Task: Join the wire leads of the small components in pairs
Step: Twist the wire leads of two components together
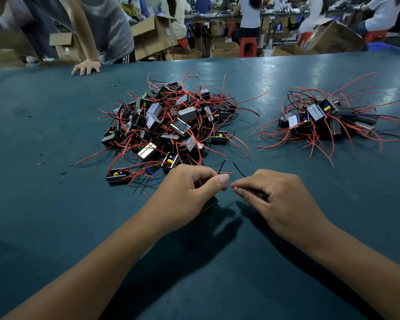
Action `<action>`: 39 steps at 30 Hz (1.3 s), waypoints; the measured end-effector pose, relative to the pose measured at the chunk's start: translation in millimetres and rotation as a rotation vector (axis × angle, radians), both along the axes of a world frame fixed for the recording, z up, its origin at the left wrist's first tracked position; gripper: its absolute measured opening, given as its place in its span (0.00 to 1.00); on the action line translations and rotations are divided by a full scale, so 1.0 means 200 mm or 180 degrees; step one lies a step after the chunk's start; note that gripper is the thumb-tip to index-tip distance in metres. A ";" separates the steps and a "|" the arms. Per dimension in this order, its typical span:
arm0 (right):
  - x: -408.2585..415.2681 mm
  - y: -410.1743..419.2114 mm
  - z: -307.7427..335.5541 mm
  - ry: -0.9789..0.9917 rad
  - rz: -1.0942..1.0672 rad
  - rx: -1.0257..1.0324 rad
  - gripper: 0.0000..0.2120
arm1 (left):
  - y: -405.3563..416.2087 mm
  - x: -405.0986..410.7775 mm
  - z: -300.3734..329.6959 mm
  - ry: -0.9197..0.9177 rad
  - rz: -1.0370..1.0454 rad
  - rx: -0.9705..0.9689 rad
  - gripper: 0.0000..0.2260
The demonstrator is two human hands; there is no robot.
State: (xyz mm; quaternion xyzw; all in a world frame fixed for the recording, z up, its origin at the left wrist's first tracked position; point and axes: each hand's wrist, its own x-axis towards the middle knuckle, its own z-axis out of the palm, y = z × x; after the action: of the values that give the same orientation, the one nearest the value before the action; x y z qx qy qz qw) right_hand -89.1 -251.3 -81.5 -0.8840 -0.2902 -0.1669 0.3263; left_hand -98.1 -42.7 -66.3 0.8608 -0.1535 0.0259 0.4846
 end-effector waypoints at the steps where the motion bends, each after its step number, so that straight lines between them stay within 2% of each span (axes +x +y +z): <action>1: 0.00 0.00 0.00 0.0004 -0.0011 -0.0008 0.06 | 0.00 0.00 0.00 -0.0008 -0.0027 -0.0004 0.12; 5: -0.01 0.01 0.01 0.0048 -0.0025 0.0089 0.05 | 0.00 0.00 -0.01 -0.0070 -0.0127 0.0116 0.08; 8: -0.02 0.03 0.02 0.0132 0.0107 0.0251 0.02 | 0.00 0.01 -0.02 -0.0092 -0.0124 0.0136 0.08; 12: -0.03 0.03 0.01 0.0298 0.0079 0.0386 0.06 | 0.01 0.01 -0.03 -0.0088 -0.0113 0.0124 0.09; 16: -0.03 0.03 0.00 0.1061 -0.0020 0.1263 0.07 | 0.01 0.01 -0.03 -0.0055 -0.0080 0.0130 0.10; 19: -0.02 0.03 0.00 0.1273 -0.0060 0.1658 0.06 | 0.00 0.01 -0.03 -0.0108 -0.0082 0.0203 0.11; 32: -0.03 0.06 -0.01 0.1388 0.0002 0.1837 0.06 | -0.02 0.00 -0.04 -0.0325 -0.0091 0.0429 0.14; 39: -0.04 0.06 0.00 0.1403 -0.0122 0.1779 0.06 | -0.01 0.00 -0.04 -0.0414 0.0050 0.0432 0.08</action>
State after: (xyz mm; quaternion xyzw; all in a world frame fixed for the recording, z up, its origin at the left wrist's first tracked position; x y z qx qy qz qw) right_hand -96.6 -239.4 -80.8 -0.7807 -0.1393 -0.0513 0.6071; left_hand -97.5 -43.8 -73.5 0.8893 -0.1793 0.0750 0.4140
